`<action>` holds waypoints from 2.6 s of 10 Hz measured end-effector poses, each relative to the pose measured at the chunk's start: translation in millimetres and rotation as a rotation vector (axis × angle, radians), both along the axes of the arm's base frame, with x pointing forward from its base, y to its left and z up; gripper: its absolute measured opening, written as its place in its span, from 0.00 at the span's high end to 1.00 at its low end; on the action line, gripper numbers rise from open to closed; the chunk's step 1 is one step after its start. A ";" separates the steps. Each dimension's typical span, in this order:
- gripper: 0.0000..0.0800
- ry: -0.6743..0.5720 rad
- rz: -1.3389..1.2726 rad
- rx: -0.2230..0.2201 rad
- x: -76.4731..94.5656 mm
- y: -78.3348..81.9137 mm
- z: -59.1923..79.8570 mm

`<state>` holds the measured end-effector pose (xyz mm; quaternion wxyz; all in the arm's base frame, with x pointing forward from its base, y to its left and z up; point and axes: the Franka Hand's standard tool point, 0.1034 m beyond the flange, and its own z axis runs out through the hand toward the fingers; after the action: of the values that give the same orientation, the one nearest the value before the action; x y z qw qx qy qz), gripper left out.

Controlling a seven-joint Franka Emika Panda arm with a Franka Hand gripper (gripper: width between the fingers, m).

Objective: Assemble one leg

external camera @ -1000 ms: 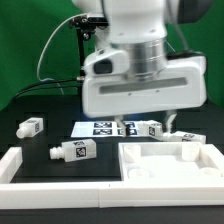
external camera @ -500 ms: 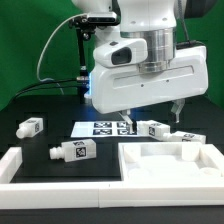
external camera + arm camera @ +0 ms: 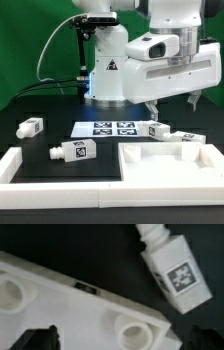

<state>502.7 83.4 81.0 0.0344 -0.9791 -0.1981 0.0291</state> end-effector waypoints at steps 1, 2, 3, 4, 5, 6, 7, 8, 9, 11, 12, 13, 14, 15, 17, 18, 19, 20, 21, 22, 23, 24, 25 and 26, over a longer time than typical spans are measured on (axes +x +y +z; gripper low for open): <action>0.19 0.001 0.000 0.000 -0.4 0.0 -0.4; 0.19 0.004 0.001 0.000 -1.9 1.0 -1.2; 0.19 0.066 -0.010 -0.041 -19.0 7.4 -3.8; 0.19 0.119 0.012 -0.089 -37.3 14.0 -4.0; 0.19 0.167 0.047 -0.153 -53.4 15.3 -5.3; 0.19 0.238 0.053 -0.180 -63.1 15.5 -5.3; 0.19 0.314 0.057 -0.204 -62.4 15.8 -5.5; 0.19 0.370 0.060 -0.221 -59.1 17.1 -6.9; 0.19 0.428 0.063 -0.239 -61.5 17.1 -7.8; 0.19 0.555 0.085 -0.288 -72.7 16.0 -20.4; 0.19 0.618 0.094 -0.314 -82.4 14.5 -24.5; 0.19 0.654 0.094 -0.326 -80.9 14.7 -25.1; 0.19 0.653 0.094 -0.326 -77.7 15.3 -26.6; 0.19 0.653 0.093 -0.325 -78.0 15.0 -26.9; 0.19 0.674 0.097 -0.340 -84.6 8.9 -34.3; 0.19 0.709 0.081 -0.381 -92.1 5.9 -39.0; 0.19 0.728 0.076 -0.405 -96.2 8.2 -42.2; 0.19 0.722 0.084 -0.395 -93.9 8.3 -42.1; 0.19 0.722 0.082 -0.395 -93.8 7.3 -42.1; 0.19 0.723 0.082 -0.395 -94.3 7.1 -42.5; 0.19 0.724 0.082 -0.395 -94.4 7.0 -42.6; 0.19 0.739 0.082 -0.404 -96.0 5.8 -42.0; 0.19 0.807 0.072 -0.460 -97.4 4.2 -40.1; 0.19 0.829 0.057 -0.503 -92.4 10.7 -43.5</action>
Offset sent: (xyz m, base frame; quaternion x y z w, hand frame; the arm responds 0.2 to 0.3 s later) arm -0.0640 0.0049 0.0002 -0.0816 -0.1736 -0.0027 0.9814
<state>410.2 94.1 37.5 -0.1280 -0.8574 -0.1812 0.4644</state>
